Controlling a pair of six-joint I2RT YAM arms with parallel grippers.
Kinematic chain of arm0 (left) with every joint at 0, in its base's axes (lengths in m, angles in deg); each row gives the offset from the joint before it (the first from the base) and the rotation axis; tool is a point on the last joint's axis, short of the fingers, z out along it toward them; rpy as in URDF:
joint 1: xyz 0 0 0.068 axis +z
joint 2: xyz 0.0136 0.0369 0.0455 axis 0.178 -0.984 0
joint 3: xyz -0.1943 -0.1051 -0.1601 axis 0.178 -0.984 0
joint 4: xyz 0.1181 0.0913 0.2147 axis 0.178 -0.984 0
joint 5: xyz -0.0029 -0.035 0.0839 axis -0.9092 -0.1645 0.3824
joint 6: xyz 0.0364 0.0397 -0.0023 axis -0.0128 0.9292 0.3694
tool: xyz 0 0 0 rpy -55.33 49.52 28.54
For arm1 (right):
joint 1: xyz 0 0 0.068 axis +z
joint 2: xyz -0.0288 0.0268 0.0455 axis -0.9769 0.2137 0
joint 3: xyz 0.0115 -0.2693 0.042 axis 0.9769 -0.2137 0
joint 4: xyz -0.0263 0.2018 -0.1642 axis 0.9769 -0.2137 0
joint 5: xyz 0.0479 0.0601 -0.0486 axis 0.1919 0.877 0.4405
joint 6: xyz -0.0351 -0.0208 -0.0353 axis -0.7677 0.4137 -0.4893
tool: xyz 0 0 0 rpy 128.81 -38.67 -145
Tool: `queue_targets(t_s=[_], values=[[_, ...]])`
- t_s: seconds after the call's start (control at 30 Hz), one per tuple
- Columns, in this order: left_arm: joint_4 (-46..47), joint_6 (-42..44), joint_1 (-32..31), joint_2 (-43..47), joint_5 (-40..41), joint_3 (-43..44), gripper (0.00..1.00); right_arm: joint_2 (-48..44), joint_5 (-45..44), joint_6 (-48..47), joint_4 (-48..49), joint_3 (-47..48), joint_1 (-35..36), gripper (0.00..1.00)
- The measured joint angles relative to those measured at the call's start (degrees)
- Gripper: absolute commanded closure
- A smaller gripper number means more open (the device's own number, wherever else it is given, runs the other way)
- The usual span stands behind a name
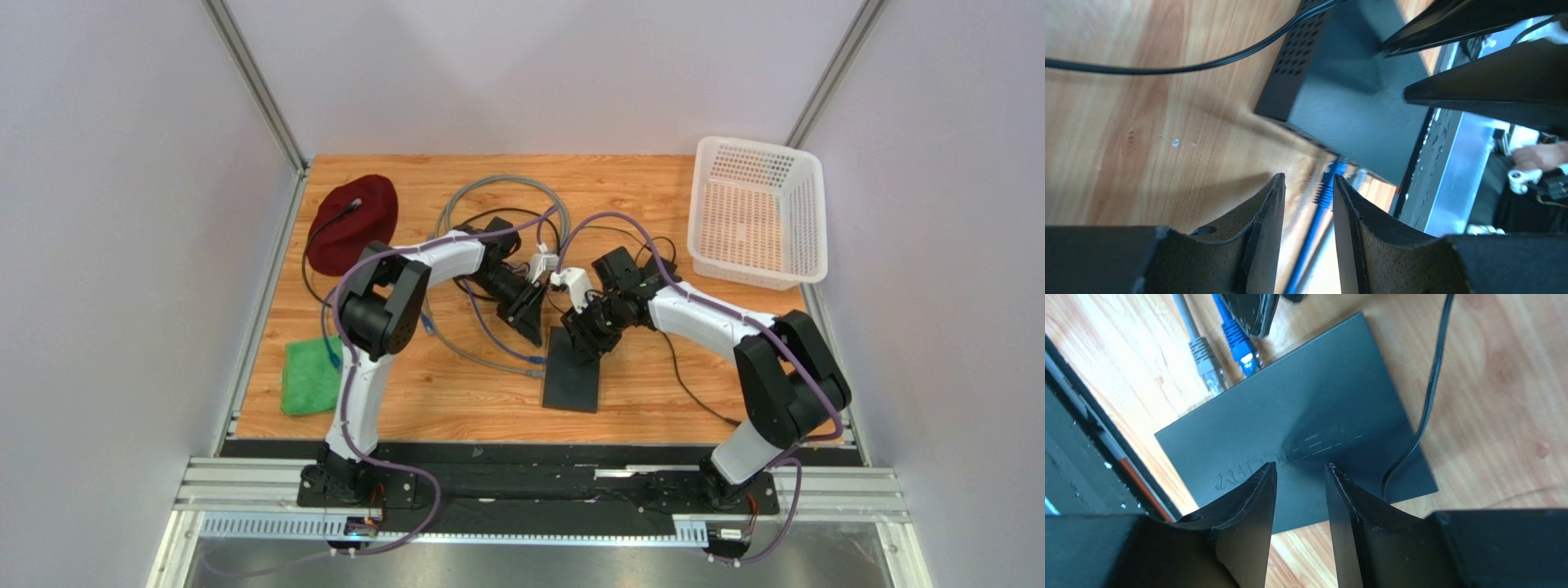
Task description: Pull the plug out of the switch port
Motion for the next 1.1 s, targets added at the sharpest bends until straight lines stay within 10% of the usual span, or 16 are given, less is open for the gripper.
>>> queue_targets(t_s=[1.1], values=[[-10.21, 4.61, -1.36, -8.57, -8.39, 4.90, 0.69, -2.78, -2.36, 3.54, 6.23, -4.11, 0.22, 0.60]])
